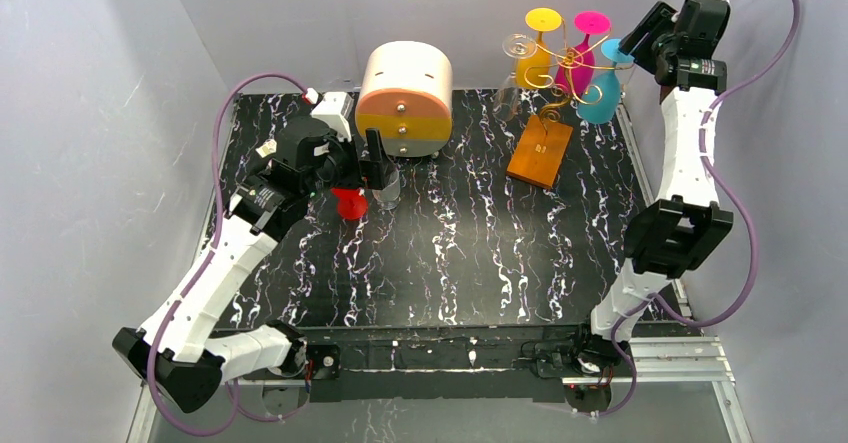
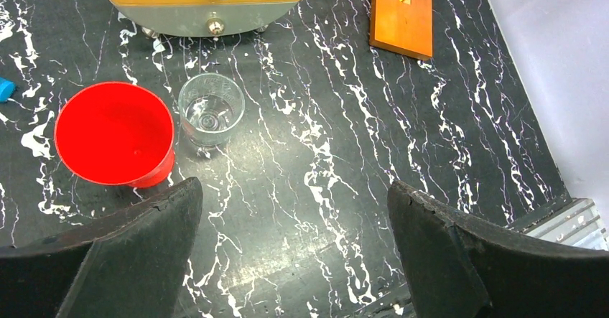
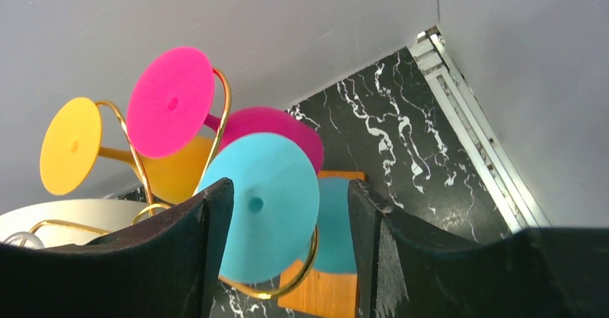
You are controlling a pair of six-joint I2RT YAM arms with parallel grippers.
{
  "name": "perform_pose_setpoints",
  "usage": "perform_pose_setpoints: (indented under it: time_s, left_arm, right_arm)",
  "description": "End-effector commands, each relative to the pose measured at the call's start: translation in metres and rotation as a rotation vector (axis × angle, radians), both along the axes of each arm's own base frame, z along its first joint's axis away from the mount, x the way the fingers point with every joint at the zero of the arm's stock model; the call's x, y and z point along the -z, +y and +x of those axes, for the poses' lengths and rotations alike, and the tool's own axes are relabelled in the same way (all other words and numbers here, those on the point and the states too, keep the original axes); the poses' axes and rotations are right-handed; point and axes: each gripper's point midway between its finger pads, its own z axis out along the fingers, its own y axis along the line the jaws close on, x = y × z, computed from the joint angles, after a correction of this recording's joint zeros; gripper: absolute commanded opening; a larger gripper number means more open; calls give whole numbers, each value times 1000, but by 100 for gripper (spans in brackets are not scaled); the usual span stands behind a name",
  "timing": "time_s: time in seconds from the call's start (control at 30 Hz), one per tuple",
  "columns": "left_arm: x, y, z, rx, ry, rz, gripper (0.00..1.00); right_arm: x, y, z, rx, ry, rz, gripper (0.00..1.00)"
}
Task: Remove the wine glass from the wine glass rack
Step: Pick up the wine glass from the wine rack.
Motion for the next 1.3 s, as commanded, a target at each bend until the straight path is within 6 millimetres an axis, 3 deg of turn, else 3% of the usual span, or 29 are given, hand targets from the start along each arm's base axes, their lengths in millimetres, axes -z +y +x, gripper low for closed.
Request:
perform_pose_setpoints:
  time_s: [0.0,0.13,0.27,0.57,0.73,0.87,1.27]
  left_arm:
    - [-4,3,-6,0,-2,-18,98]
    - [-5,3,-5,-3,-5,-21,98]
    - [-6,4,-5,-7,-8,-18,98]
    - [-11,5,-3,-21,-21,-27,98]
    - [-12,3,-2,-19,-19,-40,98]
    - [-12,1,-3,-15,-16,-48,98]
    - [-12,1,-6,-11,-11,-61,98]
  right_arm:
    - [-33,-5,13,-8,-107,-46,67]
    - [-29,12,18,-100,-109,2,63]
    - [-27,17,16,-117,-108,21,56]
    - [-16,14,2,-75,-66,49,39]
    - [-9,25,-10,-94,-47,110,32]
    - [-15,32,-19,-106,-72,144,25]
    - [-5,27,-21,-83,-37,132,11]
